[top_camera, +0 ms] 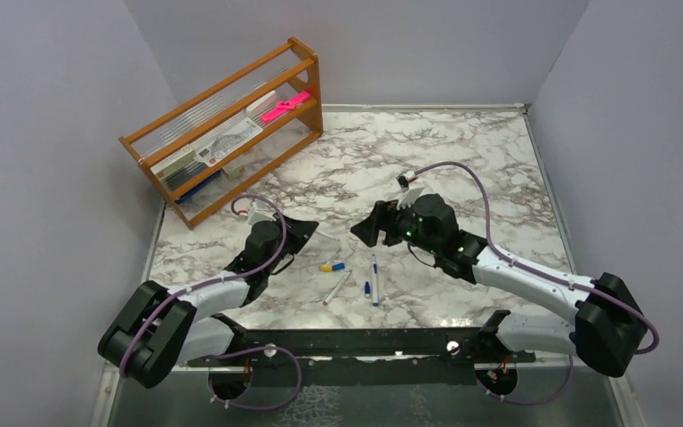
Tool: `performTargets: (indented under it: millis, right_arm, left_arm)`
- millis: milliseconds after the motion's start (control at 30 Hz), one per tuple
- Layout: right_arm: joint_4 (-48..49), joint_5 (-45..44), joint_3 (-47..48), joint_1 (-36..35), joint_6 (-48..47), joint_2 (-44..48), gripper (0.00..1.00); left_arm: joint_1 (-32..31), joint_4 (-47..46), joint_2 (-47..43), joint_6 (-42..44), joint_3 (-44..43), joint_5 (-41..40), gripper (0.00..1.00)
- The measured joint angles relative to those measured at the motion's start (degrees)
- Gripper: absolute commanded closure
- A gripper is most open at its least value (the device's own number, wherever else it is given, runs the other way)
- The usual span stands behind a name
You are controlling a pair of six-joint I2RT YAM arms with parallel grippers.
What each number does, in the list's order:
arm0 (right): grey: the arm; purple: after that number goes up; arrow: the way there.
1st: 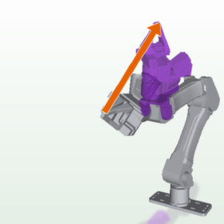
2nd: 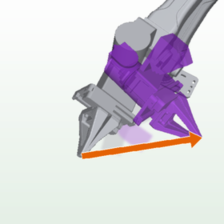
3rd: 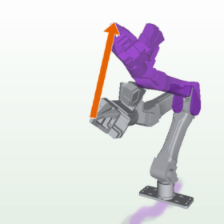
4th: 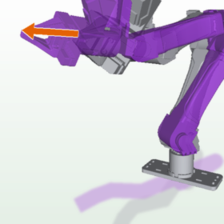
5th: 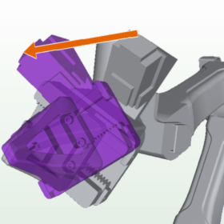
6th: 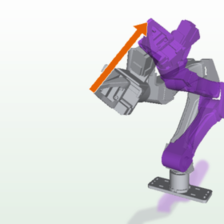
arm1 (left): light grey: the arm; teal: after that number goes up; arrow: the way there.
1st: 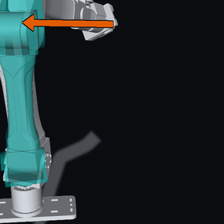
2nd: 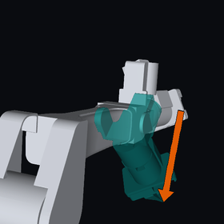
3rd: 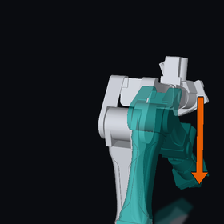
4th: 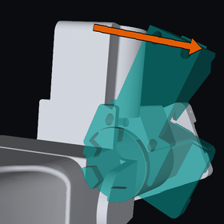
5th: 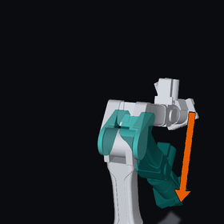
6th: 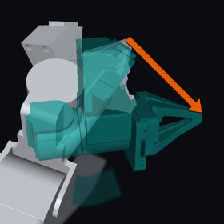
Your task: Insert the pens into the pen caps
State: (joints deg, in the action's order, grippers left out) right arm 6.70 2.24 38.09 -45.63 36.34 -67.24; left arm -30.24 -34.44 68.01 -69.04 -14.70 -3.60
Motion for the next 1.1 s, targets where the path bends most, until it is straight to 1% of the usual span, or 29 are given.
performTargets:
  millis: [67,100,200,233,267,433,633,700,800,833,867,933,967,1000,1033,1100]
  right_arm:
    - [0.0,0.2,0.0,0.0,-1.0,-0.7,0.25]
    - [0.0,0.4,0.0,0.0,-1.4,-1.0,0.25]
    - [-0.1,1.2,0.0,0.0,-2.6,-1.8,0.25]
    - [-0.1,1.5,0.0,0.0,-2.8,-2.0,0.25]
    - [-0.1,1.8,0.0,0.0,-3.1,-2.1,0.25]
    - [-0.1,2.8,0.0,0.0,-4.8,-2.5,0.25]
    - [-0.1,3.2,0.0,0.0,-6.1,-3.4,0.25]
    - [-0.1,3.1,0.0,0.0,-6.2,-4.1,0.29]
    - [-0.9,2.8,0.6,0.0,-6.1,-5.8,0.42]
    - [-1.3,2.5,1.0,0.0,-6.0,-6.6,0.51]
    - [-1.7,2.1,1.4,0.0,-5.7,-7.2,0.58]
    - [-2.9,1.0,2.2,0.4,-5.4,-8.2,0.70]
    - [-3.4,0.7,2.6,0.6,-5.1,-8.5,0.72]
    - [-3.8,0.3,3.0,1.2,-5.1,-8.9,0.72]
    - [-3.9,0.1,3.3,1.8,-5.0,-9.1,0.67]
    - [-3.9,-0.2,4.5,3.4,-6.3,-10.4,0.52]
  left_arm:
    - [-0.3,-2.6,0.0,-3.9,1.2,-2.5,0.95]
    - [-0.6,-3.1,0.0,-5.6,1.9,-3.7,0.91]
    - [-1.9,-3.9,0.6,-9.4,4.1,-7.1,0.74]
    - [-2.6,-3.9,0.7,-10.4,4.7,-8.2,0.69]
    - [-3.2,-4.0,0.9,-11.3,5.2,-9.3,0.66]
    - [-5.0,-4.3,1.4,-13.7,5.8,-12.6,0.63]
    - [-5.2,-4.3,1.4,-14.6,5.8,-12.8,0.64]
    - [-5.3,-3.7,0.5,-14.8,6.2,-12.8,0.65]
    - [-5.6,-1.7,-2.7,-14.3,7.0,-12.9,0.65]
    - [-5.6,-0.3,-4.0,-13.0,6.7,-13.0,0.65]
    - [-5.6,1.5,-5.0,-10.8,5.7,-13.2,0.64]
    - [-5.6,6.0,-5.3,-5.0,1.2,-13.2,0.63]
    - [-5.6,8.4,-4.3,-0.5,-2.8,-12.9,0.62]
    - [-5.6,10.9,-2.5,4.5,-8.1,-12.2,0.61]
    - [-5.7,13.4,0.0,9.9,-14.4,-11.2,0.61]
    - [-5.7,17.3,4.8,18.0,-25.5,-9.2,0.61]
